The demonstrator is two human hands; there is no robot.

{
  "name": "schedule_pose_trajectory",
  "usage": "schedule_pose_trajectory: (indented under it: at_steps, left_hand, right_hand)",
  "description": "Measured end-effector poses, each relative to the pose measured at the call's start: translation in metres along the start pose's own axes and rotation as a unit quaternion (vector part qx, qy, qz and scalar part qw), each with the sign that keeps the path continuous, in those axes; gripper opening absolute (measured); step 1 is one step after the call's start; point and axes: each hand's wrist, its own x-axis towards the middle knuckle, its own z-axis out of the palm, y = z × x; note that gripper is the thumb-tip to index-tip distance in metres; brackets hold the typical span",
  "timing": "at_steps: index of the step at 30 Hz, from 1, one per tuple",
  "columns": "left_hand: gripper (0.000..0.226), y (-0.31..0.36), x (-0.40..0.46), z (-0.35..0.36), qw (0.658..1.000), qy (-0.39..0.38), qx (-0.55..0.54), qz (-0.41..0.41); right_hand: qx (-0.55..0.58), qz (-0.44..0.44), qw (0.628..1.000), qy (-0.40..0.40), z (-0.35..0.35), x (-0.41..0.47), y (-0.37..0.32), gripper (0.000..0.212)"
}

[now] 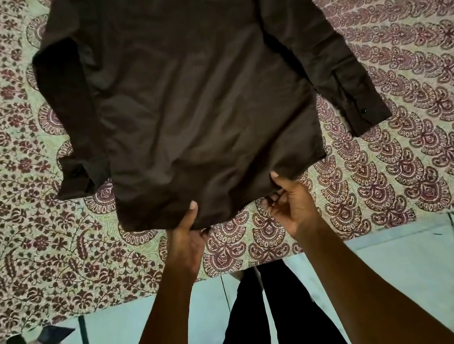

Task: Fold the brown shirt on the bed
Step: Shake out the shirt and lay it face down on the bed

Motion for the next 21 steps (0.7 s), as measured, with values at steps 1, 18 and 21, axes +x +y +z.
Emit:
schedule_pose_trajectory:
  at_steps: [1,18,21]
  left_hand:
    - [0.057,-0.003,-0.003,0.000,0.999,0.010,0.038,-0.003]
    - [0.013,-0.012,-0.037,-0.003,0.743,0.306,0.569,0.178]
    - [0.025,0.004,-0.007,-0.009,0.710,0.336,0.562,0.259]
  right_hand:
    - [0.031,0.008,0.999,-0.007,-0.002,-0.003,0.001,0.004]
    - [-0.432,-0.284,0.789,0.332,-0.023,-0.012,-0.007,0.037]
    - [-0.433,-0.326,0.760,0.360,-0.012,0.009,-0.031,0.049]
